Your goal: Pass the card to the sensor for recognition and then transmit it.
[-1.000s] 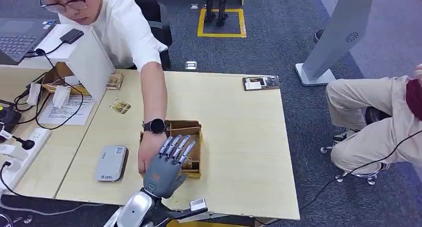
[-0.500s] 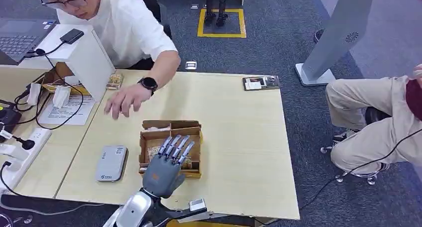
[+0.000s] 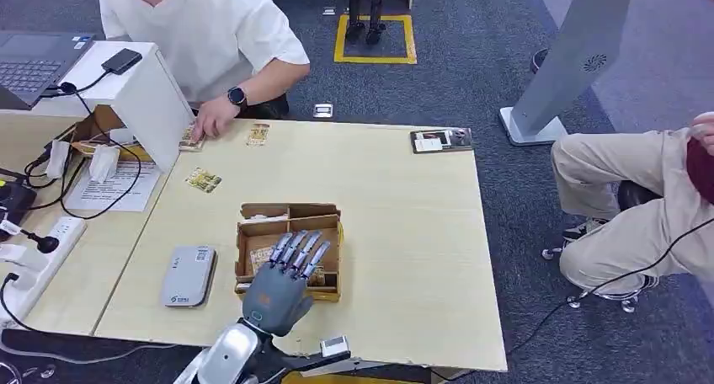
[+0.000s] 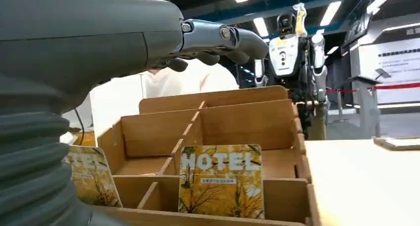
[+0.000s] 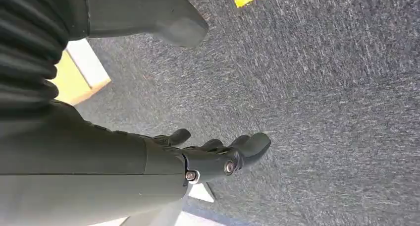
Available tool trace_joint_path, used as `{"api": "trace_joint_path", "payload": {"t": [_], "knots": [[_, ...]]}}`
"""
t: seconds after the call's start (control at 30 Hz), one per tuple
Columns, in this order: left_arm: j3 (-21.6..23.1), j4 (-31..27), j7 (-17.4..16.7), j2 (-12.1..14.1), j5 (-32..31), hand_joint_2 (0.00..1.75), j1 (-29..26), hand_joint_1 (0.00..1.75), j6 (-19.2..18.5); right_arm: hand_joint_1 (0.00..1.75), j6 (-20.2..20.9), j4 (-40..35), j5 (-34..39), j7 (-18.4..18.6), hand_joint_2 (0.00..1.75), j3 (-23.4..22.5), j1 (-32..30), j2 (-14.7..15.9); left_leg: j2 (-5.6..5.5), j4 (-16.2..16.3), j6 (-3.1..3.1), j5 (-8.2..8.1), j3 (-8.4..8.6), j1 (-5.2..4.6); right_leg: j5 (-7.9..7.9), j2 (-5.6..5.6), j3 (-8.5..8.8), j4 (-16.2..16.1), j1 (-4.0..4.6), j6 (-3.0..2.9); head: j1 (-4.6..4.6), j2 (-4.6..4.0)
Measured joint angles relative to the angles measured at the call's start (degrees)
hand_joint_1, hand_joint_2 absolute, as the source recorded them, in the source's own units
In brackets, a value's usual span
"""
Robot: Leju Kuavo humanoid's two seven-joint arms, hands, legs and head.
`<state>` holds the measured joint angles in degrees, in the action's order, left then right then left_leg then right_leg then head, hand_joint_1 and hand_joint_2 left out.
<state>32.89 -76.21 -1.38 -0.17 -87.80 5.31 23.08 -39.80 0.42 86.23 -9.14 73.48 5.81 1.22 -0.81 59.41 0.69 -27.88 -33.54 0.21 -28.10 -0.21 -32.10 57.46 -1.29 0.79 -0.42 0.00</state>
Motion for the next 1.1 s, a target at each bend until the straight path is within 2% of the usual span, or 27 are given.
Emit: {"api": "trace_joint_path", "payload": {"t": [0.87, 0.9, 0.93, 1.1], "knots": [[0.00, 0.59, -0.70, 1.16, 0.02, 1.75, 0.23, 0.03, -0.24, 0.00, 0.00, 0.00, 0.70, 0.00, 1.75, 1.18, 0.01, 0.00, 0.00, 0.00, 0.00, 0.00, 0.00, 0.00, 0.00, 0.00, 0.00, 0.00, 0.00, 0.00, 0.00, 0.00], [0.00, 0.59, -0.70, 1.16, 0.02, 1.75, 0.24, 0.56, -0.22, 0.00, 0.00, 0.00, 0.68, 0.00, 1.75, 1.20, 0.00, 0.00, 0.00, 0.00, 0.00, 0.00, 0.00, 0.00, 0.00, 0.00, 0.00, 0.00, 0.00, 0.00, 0.00, 0.00], [0.00, 0.59, -0.72, 1.18, 0.02, 1.75, 0.24, 1.75, -0.24, 0.00, 0.00, 0.00, 0.70, 0.00, 1.75, 1.22, 0.00, 0.00, 0.00, 0.00, 0.00, 0.00, 0.00, 0.00, 0.00, 0.00, 0.00, 0.00, 0.00, 0.00, 0.00, 0.00], [0.00, 0.59, -0.68, 1.22, 0.20, 1.75, 0.20, 1.75, -0.24, 0.00, 0.00, 0.00, 0.74, 0.00, 1.75, 1.38, 0.01, 0.00, 0.00, 0.00, 0.00, 0.00, 0.00, 0.00, 0.00, 0.00, 0.00, 0.00, 0.00, 0.00, 0.00, 0.00]]}}
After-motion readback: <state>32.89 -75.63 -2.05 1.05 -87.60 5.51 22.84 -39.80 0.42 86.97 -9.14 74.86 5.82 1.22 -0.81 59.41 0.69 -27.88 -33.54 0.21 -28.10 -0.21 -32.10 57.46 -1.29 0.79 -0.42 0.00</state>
